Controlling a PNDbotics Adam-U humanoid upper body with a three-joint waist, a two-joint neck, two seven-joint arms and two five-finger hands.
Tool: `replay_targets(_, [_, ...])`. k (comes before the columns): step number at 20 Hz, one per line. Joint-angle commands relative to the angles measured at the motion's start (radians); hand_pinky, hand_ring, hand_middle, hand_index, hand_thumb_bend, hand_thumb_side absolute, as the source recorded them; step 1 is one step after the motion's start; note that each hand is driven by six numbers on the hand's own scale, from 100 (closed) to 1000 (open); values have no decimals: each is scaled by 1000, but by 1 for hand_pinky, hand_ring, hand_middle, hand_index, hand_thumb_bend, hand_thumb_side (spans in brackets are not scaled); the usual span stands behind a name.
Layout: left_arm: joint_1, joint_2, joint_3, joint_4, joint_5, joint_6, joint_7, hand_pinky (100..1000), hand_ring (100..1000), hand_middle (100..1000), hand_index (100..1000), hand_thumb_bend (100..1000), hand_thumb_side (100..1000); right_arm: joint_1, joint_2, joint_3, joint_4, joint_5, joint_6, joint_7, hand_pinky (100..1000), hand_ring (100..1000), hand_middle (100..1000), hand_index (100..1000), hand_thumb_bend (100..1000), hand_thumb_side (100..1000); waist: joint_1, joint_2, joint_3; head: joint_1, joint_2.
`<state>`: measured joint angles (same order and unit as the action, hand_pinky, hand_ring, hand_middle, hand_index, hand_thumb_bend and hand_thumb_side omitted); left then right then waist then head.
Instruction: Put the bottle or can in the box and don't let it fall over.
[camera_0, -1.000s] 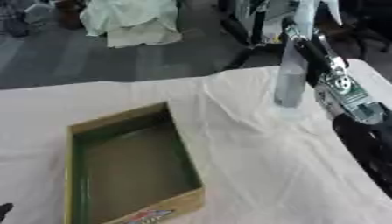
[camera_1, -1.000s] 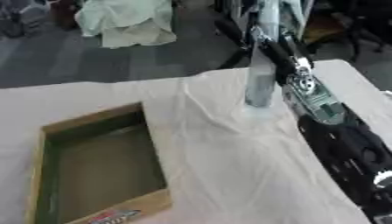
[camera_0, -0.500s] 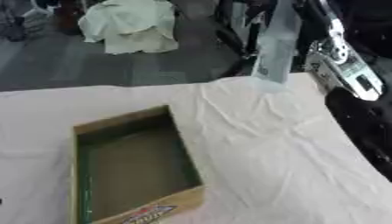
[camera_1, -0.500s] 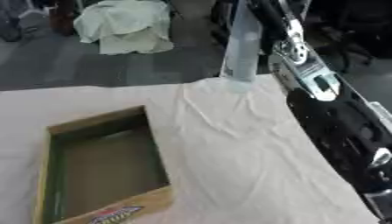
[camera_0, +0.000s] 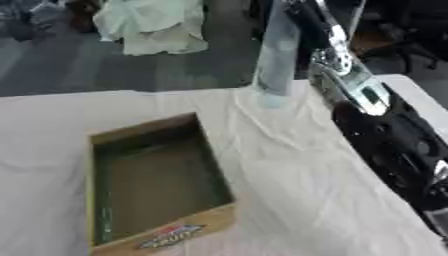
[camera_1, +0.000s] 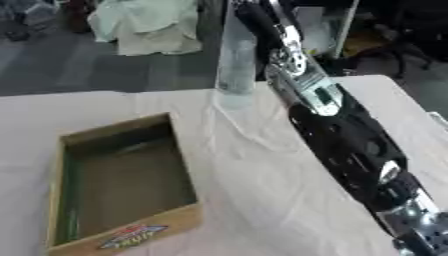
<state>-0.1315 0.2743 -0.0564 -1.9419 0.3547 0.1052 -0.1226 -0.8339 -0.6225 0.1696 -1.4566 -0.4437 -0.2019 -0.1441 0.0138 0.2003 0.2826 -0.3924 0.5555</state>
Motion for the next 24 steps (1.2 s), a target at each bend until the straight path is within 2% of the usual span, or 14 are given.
replay_targets(1, [-4, 24, 12, -23, 8, -4, 10, 1000, 860, 1000, 767, 102, 863, -13, 18, -3, 16, 49, -10, -6, 197, 204, 273, 218, 100, 470, 2, -21, 6, -22, 12])
replay_targets(3, [-5, 24, 12, -26, 9, -6, 14, 1000, 859, 1000, 767, 101, 859, -9, 34, 0, 29, 74, -16, -7, 198, 206, 275, 219, 100, 470, 3, -19, 10, -26, 15])
replay_targets(4, [-7, 24, 13, -27, 10, -7, 16, 1000, 859, 1000, 767, 101, 858, -7, 42, 2, 36, 85, -18, -9, 200, 207, 277, 220, 100, 393, 4, -17, 12, -28, 16])
replay_targets(5, [-9, 24, 13, -29, 11, -8, 18, 1000, 859, 1000, 767, 100, 857, -6, 49, 3, 42, 91, -19, -10, 201, 208, 278, 221, 100, 470, 4, -15, 14, -31, 16])
replay_targets(15, [-36, 17, 17, -32, 31, -4, 61, 1000, 856, 1000, 765, 112, 860, -30, 82, 12, 56, 87, -8, -33, 199, 207, 274, 220, 100, 470, -1, 3, 43, -68, 23])
replay_targets(24, [-57, 12, 23, -27, 53, 10, 120, 1000, 856, 1000, 769, 130, 867, -60, 100, 28, 32, 60, 14, -70, 203, 212, 273, 223, 100, 470, -7, 4, 67, -98, 31])
